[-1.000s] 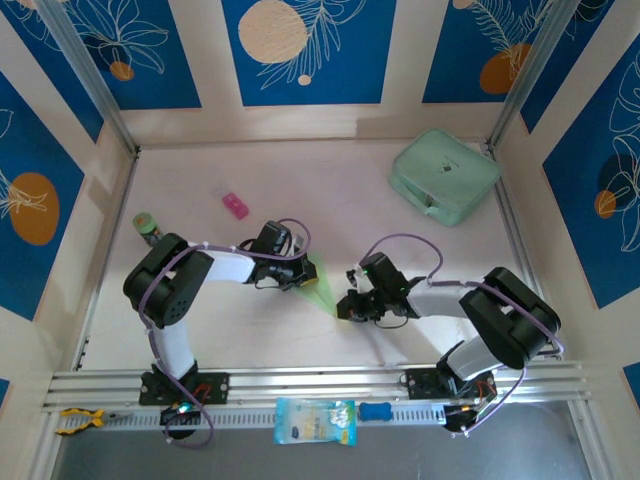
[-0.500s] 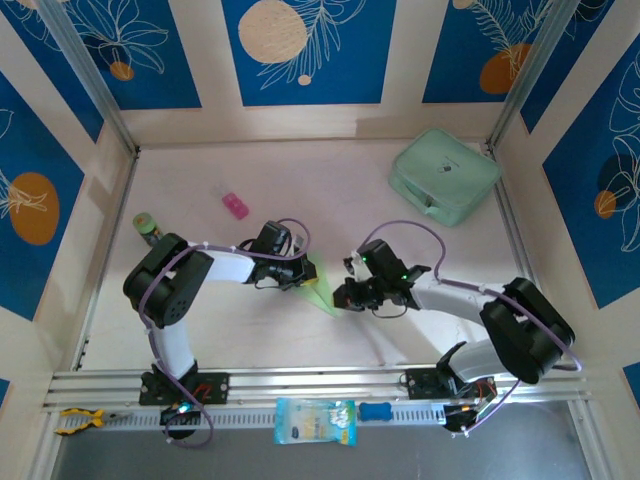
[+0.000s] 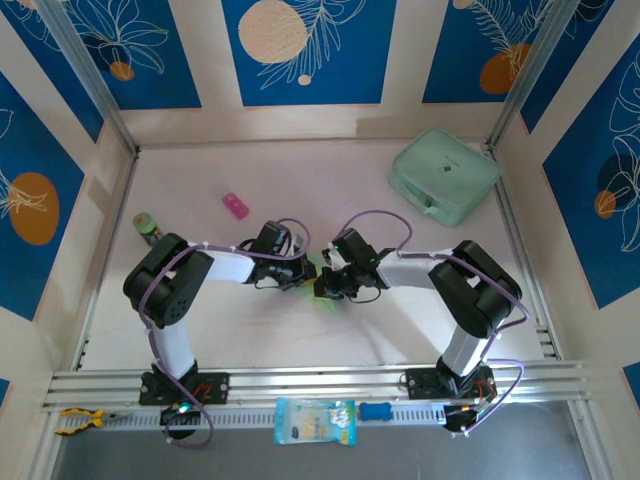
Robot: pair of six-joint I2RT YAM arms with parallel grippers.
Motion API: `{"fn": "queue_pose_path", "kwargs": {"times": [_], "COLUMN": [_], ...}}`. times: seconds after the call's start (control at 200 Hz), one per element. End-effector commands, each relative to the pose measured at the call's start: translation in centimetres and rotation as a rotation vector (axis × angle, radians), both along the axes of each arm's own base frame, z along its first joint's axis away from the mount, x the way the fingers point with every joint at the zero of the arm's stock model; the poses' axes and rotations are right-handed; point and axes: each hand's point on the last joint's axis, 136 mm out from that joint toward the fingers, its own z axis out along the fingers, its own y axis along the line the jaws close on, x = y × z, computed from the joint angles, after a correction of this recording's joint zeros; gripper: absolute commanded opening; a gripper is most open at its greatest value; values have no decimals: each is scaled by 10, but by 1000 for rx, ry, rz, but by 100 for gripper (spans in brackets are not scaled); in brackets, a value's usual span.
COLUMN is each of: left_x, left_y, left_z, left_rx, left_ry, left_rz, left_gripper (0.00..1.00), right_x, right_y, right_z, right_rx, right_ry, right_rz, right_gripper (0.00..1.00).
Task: Fold a paper plane with a square sheet of paper (pick it up from the middle)
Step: Fourth fold the wing at the center of the table.
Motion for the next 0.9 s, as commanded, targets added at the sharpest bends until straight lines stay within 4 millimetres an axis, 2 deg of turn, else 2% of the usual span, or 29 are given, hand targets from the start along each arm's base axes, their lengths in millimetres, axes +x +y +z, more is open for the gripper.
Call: {"fn": "queue_pose_path", "kwargs": {"times": [0.0,0.275,0.405,0.52,0.79,0.895], "left_x": [-10,-8,-5,-5,-8,-7], "left_y": [21,20,19,19,21,21], "left_z": [-32,-29,-26,-27,-30,-29], "left_rx": [95,95,97,100,106,104], "left_ry": [65,57,47,51,57,55], "left_rz": [31,28,21,20,26,25], "left_gripper": [5,5,5,5,5,5], "right_x": [6,-22,-33,-27,0,-4], "right_y": [-1,-27,-36,-34,-12,-17], "right_z": [-6,-35,-41,-31,8,-2], "right_rx": [-16,-28,-4,21,105,59], "right_ry": [-5,104,137,114,30,50], "right_rz": [-11,-50,-76,-81,-51,-51], "right_gripper": [6,5,5,6,6,6]}}
